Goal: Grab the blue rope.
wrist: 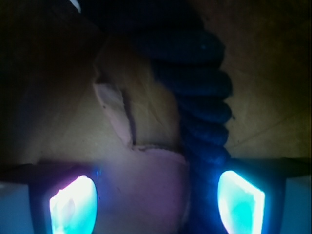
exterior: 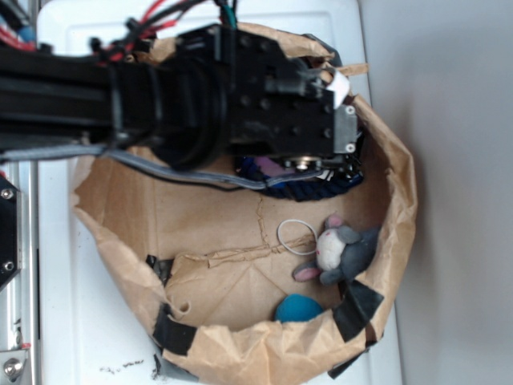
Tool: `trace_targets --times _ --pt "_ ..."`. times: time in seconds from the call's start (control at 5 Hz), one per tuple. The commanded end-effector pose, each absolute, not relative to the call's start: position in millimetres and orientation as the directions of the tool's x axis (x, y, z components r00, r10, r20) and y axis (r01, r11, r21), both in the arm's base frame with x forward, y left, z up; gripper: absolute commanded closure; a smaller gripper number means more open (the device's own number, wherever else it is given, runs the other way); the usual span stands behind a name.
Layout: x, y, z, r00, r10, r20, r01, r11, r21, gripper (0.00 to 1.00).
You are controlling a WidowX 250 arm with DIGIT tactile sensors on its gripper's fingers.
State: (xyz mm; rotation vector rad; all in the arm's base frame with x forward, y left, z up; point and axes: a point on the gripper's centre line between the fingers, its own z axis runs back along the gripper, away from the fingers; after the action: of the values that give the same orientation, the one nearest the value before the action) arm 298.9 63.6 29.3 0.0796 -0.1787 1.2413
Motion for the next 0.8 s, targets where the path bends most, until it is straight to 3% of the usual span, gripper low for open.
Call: trace_targets --times 0.0,0.2,0.4,0.6 --pt "279.7 63.5 50.0 0.355 0.919 0.172 -0.929 0.367 -0.045 0.0" --pt "245.1 66.9 71.5 0.393 0.911 0.124 -0.906 0.407 -0.119 0.0" --pt "227.7 71.1 64.3 0.397 0.908 0.135 -0.897 0.415 -0.153 0.0" --pt "232.7 64.5 50.3 0.375 0.912 0.169 -0.906 0.399 -0.141 0.0"
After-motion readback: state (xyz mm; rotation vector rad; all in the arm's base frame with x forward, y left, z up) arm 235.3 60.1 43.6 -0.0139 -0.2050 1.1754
